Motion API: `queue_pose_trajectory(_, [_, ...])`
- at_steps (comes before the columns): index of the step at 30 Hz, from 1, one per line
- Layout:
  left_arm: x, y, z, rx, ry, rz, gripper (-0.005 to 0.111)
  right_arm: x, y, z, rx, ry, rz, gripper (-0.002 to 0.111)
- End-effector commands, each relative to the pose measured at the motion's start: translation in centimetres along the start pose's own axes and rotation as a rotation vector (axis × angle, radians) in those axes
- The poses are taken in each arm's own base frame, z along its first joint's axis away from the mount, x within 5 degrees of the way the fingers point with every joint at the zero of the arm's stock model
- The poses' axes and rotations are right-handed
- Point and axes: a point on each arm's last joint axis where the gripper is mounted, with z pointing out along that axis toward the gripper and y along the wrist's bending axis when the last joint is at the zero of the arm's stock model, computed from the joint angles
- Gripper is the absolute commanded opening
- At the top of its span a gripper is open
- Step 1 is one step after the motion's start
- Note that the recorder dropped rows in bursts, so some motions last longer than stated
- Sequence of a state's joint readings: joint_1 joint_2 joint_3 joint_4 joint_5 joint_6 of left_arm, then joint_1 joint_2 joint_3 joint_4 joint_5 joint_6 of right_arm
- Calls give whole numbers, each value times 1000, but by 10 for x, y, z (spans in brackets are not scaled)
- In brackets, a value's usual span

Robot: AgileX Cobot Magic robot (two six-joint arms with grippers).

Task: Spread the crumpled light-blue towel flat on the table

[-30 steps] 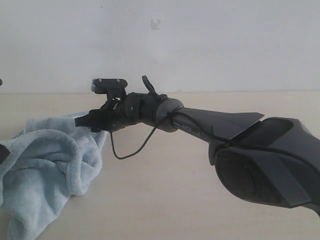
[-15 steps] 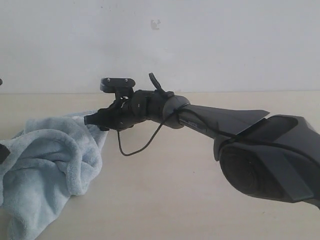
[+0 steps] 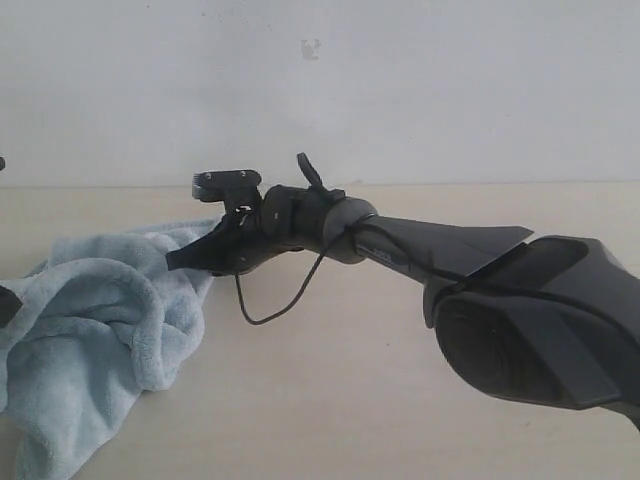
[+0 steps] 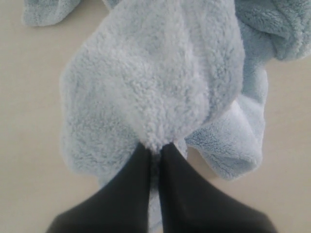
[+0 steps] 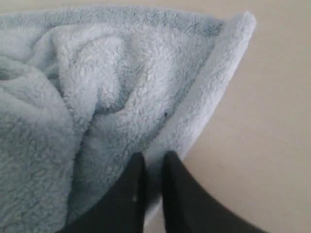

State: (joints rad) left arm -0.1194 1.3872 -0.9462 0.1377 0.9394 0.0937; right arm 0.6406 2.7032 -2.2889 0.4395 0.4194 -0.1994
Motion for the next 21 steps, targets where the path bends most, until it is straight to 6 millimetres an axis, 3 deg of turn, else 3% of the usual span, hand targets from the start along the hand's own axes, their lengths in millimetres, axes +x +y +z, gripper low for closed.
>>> queue_pose_trajectory(1, [0,-2,0,9,-9,-7,4,8,5,3,-22,52,8,0])
queue_pose_trajectory(2, [-1,-2,0,2,-19,1,4,-2,12,-10,-41,83,-7,0])
queue_pose_trajectory(3, [-3,1,-11,-18,-82,4,4,-20,22,-37,-51,136,-81,0])
queue_pose_trajectory(4, [-2,3,-29,-27,-171,-63,4,-38,28,-65,-36,172,-150,0])
queue_pose_trajectory(7, [17,5,-73,-50,-332,-116,4,-68,26,-123,69,242,-221,0])
queue_pose_trajectory(10, [58,5,-130,-80,-540,-145,4,-82,32,-188,73,400,-262,0])
queue_pose_trajectory(11, [81,4,-153,-99,-634,-156,4,-95,37,-212,91,354,-295,0])
queue_pose_trajectory(12, [93,4,-163,-118,-676,-158,4,-100,41,-227,92,332,-294,0])
queue_pose_trajectory(13, [115,5,-177,-168,-724,-159,4,-105,47,-254,97,302,-276,0])
queue_pose_trajectory(15, [144,9,-188,-269,-742,-161,4,-105,54,-291,105,280,-273,0])
queue_pose_trajectory(17, [161,12,-192,-316,-730,-191,4,-97,55,-327,156,274,-274,0])
queue_pose_trajectory(21, [158,5,-190,-212,-750,-218,4,-53,41,-398,360,320,-320,0])
